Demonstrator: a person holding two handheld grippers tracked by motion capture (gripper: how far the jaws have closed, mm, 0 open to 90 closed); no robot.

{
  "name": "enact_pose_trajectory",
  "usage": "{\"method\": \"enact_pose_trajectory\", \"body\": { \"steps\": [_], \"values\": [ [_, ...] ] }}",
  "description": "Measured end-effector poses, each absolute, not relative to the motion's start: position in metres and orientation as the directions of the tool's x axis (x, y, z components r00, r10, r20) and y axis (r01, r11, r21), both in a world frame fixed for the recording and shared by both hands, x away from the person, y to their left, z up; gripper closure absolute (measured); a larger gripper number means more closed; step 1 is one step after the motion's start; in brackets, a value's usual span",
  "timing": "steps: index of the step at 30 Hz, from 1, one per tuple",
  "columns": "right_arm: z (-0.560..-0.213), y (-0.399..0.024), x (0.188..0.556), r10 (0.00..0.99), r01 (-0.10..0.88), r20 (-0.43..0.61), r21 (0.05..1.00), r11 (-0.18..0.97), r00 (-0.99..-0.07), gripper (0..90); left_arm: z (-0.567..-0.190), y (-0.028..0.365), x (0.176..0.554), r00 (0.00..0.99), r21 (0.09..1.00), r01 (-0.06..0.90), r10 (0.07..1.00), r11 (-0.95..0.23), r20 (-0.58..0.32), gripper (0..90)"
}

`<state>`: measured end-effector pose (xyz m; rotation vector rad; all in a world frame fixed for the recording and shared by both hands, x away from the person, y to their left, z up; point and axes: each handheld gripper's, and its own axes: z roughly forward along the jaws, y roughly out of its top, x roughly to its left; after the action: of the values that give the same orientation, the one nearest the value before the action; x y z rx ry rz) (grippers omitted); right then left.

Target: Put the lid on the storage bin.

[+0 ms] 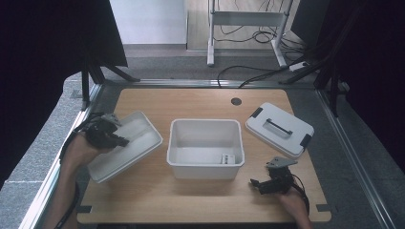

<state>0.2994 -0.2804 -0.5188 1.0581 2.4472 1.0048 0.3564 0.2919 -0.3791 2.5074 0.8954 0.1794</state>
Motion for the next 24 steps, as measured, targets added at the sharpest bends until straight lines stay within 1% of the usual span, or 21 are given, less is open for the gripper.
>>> {"method": "enact_pose_trajectory", "body": {
  "steps": [10, 18, 21, 24],
  "values": [
    [-0.519, -0.280, 0.299, 0.730, 0.523, 0.009, 0.704, 0.481, -0.683, 3.3, -0.341, 0.288, 0.352, 0.825, 0.501, 0.505, 0.564, -0.702, -0.041, 88.9],
    [-0.519, -0.280, 0.299, 0.731, 0.522, 0.008, 0.706, 0.479, -0.682, 3.4, -0.318, 0.271, 0.354, 0.866, 0.521, 0.436, 0.500, -0.734, -0.020, 88.9],
    [-0.519, -0.280, 0.299, 0.731, 0.525, 0.011, 0.704, 0.479, -0.682, 3.5, -0.311, 0.261, 0.357, 0.897, 0.527, 0.377, 0.442, -0.762, -0.002, 88.9],
    [-0.519, -0.280, 0.299, 0.732, 0.525, 0.011, 0.704, 0.479, -0.682, 3.5, -0.305, 0.249, 0.359, 0.925, 0.538, 0.322, 0.380, -0.779, -0.004, 88.8]
  ]
}}
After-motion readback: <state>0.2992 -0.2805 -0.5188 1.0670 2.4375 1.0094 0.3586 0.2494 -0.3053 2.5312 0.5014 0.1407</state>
